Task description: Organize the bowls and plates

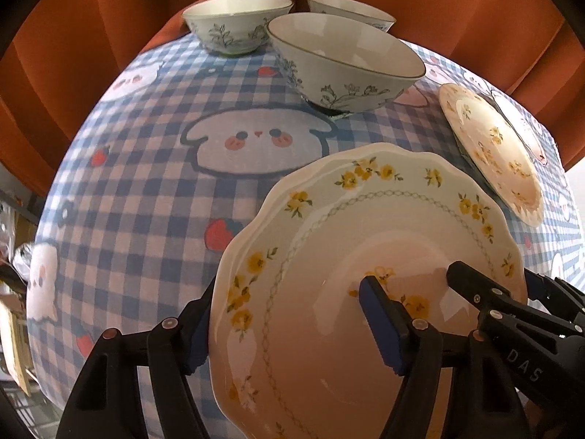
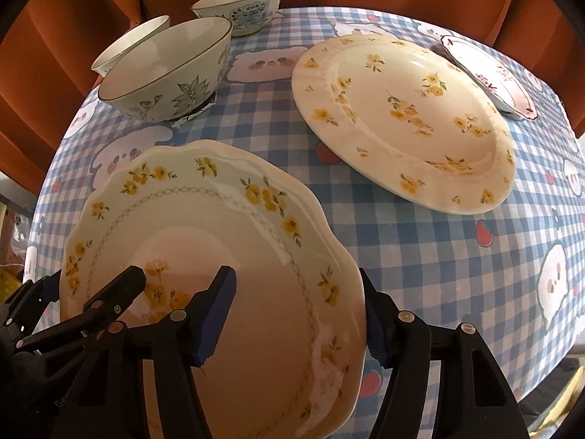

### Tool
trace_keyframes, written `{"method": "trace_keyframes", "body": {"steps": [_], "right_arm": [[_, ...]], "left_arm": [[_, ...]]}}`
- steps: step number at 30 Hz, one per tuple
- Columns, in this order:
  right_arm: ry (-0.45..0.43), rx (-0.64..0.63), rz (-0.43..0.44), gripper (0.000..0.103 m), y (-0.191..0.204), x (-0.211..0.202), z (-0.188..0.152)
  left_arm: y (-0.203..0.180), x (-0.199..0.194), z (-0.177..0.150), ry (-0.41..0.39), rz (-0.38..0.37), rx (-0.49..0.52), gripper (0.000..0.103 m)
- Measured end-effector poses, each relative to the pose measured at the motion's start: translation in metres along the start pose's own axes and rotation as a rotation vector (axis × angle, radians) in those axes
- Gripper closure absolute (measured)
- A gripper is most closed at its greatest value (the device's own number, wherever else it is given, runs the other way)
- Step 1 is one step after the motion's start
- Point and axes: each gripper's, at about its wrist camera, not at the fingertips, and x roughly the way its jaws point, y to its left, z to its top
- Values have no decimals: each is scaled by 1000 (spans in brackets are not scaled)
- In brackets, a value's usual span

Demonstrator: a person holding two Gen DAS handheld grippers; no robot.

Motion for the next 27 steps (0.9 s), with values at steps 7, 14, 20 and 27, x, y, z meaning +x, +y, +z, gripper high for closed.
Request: {"method": "trace_keyframes", "body": {"steps": [7, 14, 20, 27], "right_arm": [[8, 6, -36, 36, -8, -15, -7], [-19, 43, -48, 36, -29, -31, -16], [-42, 95, -22, 36, -62, -38, -21], [-67, 110, 13, 36, -109, -47, -19]], "left_arm": [[-14, -13, -4, 3, -35, 9, 30], [-42, -24, -4, -22, -60, 58, 29], [-79, -32, 0, -62, -51, 96, 27], [-131, -36, 3, -83, -29, 108, 27]]}}
